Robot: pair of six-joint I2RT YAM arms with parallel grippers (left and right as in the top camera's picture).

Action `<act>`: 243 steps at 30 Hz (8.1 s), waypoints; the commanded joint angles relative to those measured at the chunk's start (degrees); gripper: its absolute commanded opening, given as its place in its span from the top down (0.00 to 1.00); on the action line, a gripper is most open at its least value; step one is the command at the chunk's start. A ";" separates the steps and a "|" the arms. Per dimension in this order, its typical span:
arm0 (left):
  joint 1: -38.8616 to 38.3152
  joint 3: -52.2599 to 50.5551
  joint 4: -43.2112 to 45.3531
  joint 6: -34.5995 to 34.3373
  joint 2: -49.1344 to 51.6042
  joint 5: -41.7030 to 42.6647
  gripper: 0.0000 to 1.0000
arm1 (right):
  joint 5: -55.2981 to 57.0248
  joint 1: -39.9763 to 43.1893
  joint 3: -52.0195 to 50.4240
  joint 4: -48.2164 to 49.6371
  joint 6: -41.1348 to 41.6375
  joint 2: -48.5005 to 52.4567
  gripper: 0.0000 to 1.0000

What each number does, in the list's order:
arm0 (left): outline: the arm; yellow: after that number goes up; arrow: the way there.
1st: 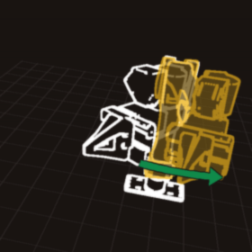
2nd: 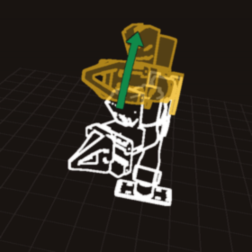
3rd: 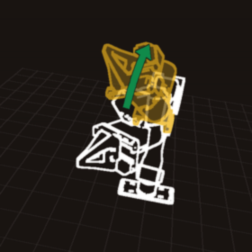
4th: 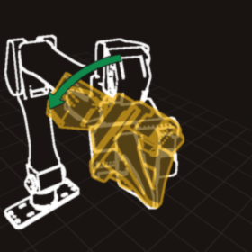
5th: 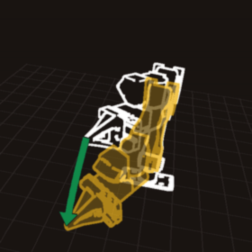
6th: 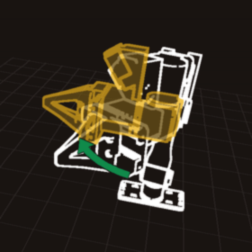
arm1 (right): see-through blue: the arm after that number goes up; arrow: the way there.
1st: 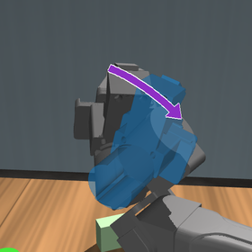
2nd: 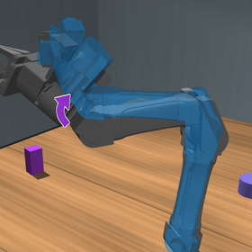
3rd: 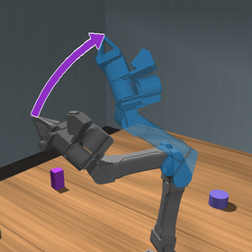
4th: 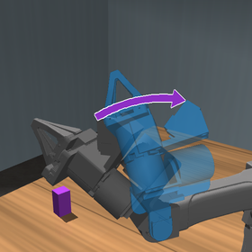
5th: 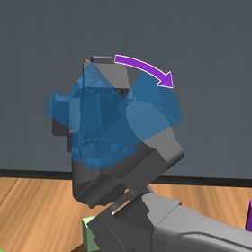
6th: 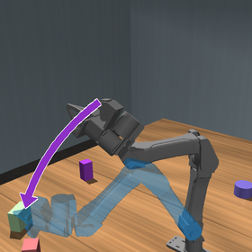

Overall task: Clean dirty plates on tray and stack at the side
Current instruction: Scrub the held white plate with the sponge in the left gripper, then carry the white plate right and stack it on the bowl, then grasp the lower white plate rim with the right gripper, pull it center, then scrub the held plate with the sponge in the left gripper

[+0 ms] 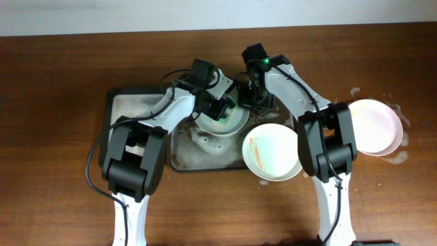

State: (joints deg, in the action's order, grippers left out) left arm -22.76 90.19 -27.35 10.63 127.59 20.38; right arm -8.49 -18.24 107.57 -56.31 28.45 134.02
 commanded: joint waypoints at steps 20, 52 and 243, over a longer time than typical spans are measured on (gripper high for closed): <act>9.40 12.59 -18.51 -13.81 5.68 -9.11 1.00 | -21.70 1.38 -10.54 12.41 -7.23 2.45 0.96; 7.52 26.12 -41.44 -24.52 7.91 -30.34 1.00 | -20.83 1.49 -10.54 11.30 -7.30 2.43 0.96; -5.57 23.67 -49.07 13.84 16.74 -10.08 1.00 | -13.38 7.39 -40.81 32.76 -4.17 -22.10 0.96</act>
State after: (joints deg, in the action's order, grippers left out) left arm -28.03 117.69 -71.07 10.96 139.06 0.36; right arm -22.46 -11.18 66.22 -23.77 23.70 111.61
